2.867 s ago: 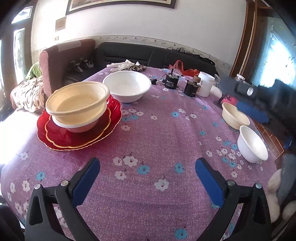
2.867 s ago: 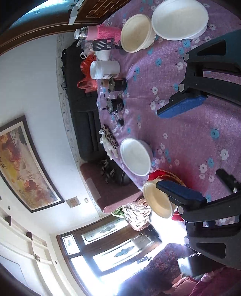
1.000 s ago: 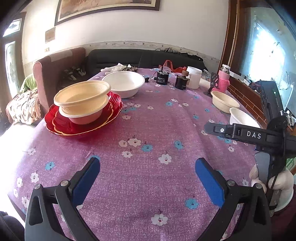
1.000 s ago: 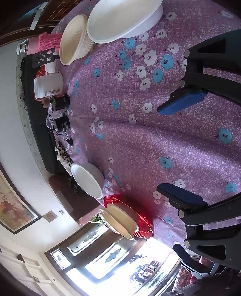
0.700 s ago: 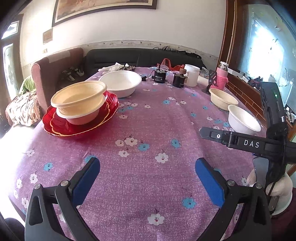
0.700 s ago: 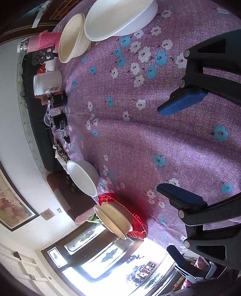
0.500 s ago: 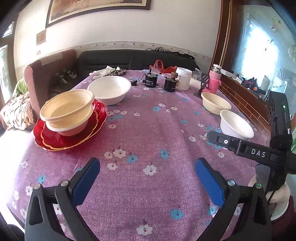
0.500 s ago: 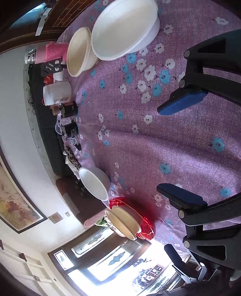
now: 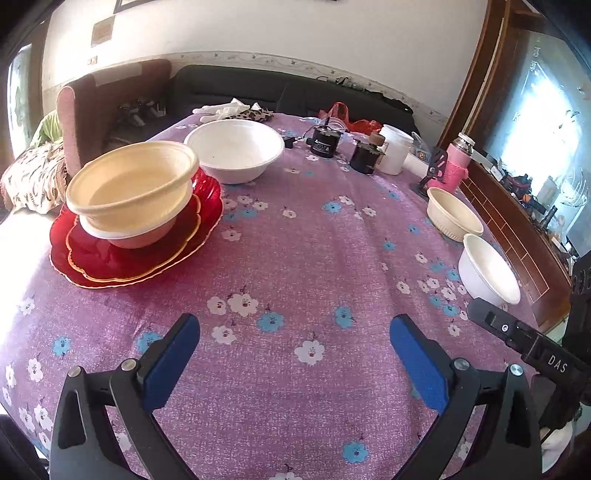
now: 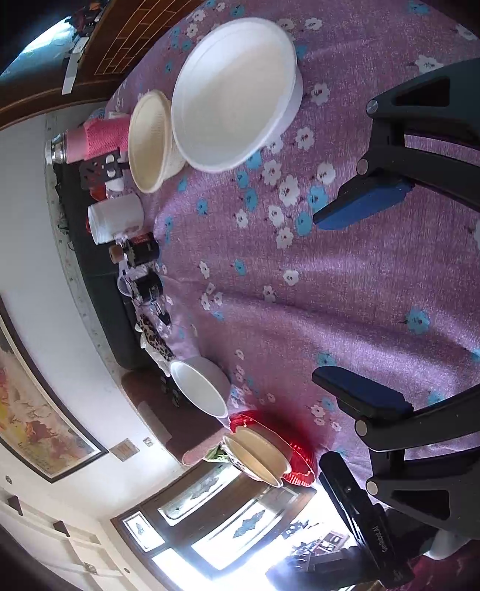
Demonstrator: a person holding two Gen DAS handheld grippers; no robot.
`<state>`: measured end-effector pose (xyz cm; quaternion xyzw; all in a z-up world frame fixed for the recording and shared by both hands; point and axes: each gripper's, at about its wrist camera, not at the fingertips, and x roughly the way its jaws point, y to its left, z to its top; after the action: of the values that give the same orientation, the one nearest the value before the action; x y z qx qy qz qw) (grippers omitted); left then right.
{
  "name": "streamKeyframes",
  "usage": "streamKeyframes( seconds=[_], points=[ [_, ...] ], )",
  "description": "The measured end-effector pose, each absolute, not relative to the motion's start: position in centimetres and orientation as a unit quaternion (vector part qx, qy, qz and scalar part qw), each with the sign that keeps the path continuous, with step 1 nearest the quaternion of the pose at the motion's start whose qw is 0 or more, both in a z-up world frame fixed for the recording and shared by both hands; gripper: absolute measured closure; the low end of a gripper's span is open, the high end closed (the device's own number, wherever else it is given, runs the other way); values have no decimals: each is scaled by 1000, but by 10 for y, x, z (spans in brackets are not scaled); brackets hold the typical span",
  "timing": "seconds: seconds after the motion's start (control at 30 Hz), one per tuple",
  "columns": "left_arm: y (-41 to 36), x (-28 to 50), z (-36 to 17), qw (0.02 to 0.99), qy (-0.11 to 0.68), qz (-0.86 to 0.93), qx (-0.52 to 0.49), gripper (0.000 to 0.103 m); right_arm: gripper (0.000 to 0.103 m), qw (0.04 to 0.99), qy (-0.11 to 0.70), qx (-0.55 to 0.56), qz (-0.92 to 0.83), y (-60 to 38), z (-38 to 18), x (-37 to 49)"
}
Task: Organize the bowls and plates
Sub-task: 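Move both tools across the table to the white bowl, then close both grippers on the rim of the white bowl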
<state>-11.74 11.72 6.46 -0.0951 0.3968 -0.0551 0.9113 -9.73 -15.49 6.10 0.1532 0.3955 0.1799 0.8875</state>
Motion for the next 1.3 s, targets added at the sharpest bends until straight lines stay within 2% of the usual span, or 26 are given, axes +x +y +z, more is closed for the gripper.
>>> streamKeyframes(
  seconds=[0.13,0.33,0.57,0.7,0.73,0.77,0.83,0.97,1.0,1.03,1.1,1.17,1.3],
  points=[
    [111,-105,71,909,403,-68,-83,0,23,912,356,142,145,-165,82,-104],
    [59,-65,84,888,426,-148,-91,0,23,930,313,195,-1,-271,107,-118],
    [-40,-9,85,863,452,-218,-63,1,23,890,367,261,-71,-342,62,-88],
    [-81,24,67,838,488,-232,-80,1,28,870,383,304,-58,-354,37,-71],
    [-89,31,61,831,499,-231,-82,1,32,869,388,303,-61,-353,33,-67],
    [-95,37,54,825,509,-230,-82,4,40,866,393,303,-59,-352,29,-63],
    [-107,45,42,814,527,-230,-81,18,52,862,402,305,-50,-348,24,-58],
    [-122,53,18,793,560,-226,-81,61,74,861,407,302,-42,-343,17,-54],
    [-124,54,13,790,565,-225,-81,69,76,861,408,300,-39,-341,16,-54],
    [-126,53,10,787,567,-228,-83,72,81,863,408,294,-39,-339,16,-53],
    [-130,50,6,783,569,-238,-82,86,82,870,405,278,-37,-334,17,-54],
    [-132,45,5,784,568,-242,-69,89,87,876,403,262,-31,-328,21,-55],
    [-117,33,14,796,551,-240,-70,89,88,883,400,242,-26,-315,30,-59]
  ],
)
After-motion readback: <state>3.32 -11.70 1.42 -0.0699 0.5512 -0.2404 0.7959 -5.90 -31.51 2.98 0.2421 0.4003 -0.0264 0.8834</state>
